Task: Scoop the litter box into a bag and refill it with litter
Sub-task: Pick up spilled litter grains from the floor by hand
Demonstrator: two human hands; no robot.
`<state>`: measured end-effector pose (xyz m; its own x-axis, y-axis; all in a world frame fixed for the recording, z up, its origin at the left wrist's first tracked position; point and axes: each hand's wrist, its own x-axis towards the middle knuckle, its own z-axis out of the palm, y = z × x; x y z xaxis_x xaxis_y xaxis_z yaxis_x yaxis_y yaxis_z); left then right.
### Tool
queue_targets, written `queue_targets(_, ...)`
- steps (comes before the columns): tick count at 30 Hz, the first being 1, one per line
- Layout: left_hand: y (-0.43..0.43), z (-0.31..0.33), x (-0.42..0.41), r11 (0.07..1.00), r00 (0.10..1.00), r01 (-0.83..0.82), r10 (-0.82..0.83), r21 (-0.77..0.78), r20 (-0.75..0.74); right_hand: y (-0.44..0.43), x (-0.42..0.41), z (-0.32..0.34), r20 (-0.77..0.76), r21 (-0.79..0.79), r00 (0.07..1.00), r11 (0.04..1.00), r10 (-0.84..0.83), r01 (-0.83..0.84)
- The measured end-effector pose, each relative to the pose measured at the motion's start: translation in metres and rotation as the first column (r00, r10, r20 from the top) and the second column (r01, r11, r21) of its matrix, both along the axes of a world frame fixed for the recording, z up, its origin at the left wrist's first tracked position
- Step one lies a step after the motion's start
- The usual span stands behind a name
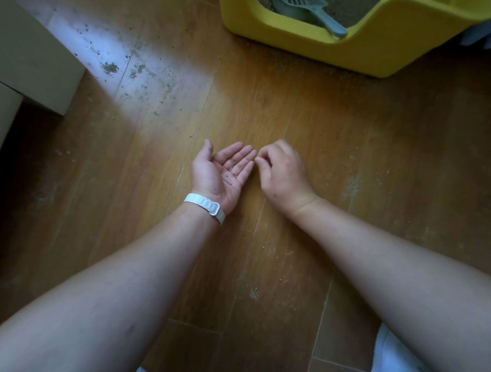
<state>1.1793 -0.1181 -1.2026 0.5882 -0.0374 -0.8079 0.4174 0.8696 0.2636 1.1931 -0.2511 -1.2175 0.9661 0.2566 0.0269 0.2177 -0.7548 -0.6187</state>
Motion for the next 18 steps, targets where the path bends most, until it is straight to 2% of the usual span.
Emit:
queue_targets(4, -0.009, 0.006, -0.002, 0.997, 1.0, 0.021, -0.019, -0.072, 0.024, 0.021, -0.019, 0.016, 0.022, 0.115, 0.997, 0.99, 0.078, -0.08)
queue_targets(11, -0.011, 0.01, 0.001, 0.995, 0.999, -0.026, 0.028, -0.091, 0.023, 0.019, -0.017, 0.023, 0.012, 0.152, 0.991, 0.979, 0.136, -0.136)
queue_targets(15, -0.001, 0.006, 0.001, 0.997, 0.998, -0.059, 0.059, -0.045, 0.006, -0.001, -0.008, 0.02, 0.037, 0.119, 0.998, 0.991, 0.049, -0.054)
queue_targets(18, 0.003, 0.003, 0.0, 0.999, 0.999, -0.046, 0.046, 0.0, -0.004, -0.023, 0.001, 0.006, -0.026, 0.017, 0.999, 0.999, -0.047, 0.047)
